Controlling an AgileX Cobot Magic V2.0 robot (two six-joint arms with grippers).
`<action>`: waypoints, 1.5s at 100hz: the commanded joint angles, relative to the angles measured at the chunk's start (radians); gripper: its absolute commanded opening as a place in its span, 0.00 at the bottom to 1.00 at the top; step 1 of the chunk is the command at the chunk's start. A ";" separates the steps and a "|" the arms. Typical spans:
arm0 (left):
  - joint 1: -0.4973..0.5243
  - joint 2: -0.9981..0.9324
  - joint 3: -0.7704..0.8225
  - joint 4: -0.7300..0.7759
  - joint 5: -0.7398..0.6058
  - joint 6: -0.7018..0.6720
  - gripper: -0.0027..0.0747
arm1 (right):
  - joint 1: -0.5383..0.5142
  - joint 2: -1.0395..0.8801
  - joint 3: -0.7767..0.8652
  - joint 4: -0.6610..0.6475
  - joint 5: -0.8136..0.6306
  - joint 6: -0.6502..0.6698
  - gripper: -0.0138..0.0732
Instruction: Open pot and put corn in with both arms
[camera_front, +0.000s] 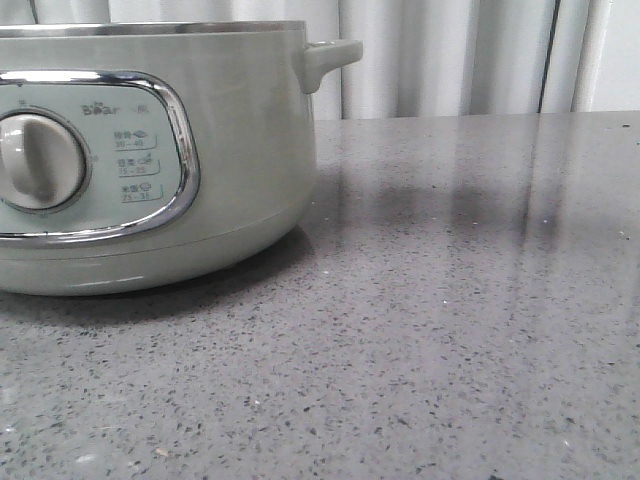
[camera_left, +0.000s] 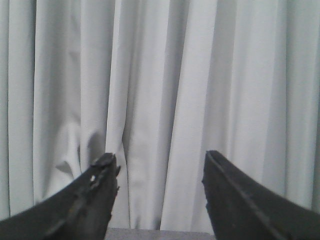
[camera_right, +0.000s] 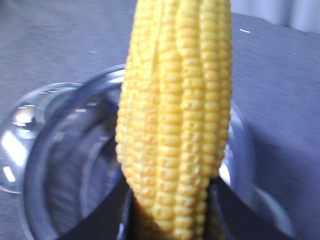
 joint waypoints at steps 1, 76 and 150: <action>-0.008 0.008 -0.035 -0.003 -0.067 -0.002 0.51 | 0.060 0.015 -0.041 0.011 -0.132 -0.004 0.11; -0.008 0.008 -0.035 -0.003 -0.021 -0.002 0.51 | 0.096 0.036 -0.047 -0.078 -0.130 -0.004 0.89; -0.222 0.008 -0.035 -0.001 0.220 -0.002 0.01 | 0.096 -0.928 0.689 -0.560 -0.321 -0.004 0.10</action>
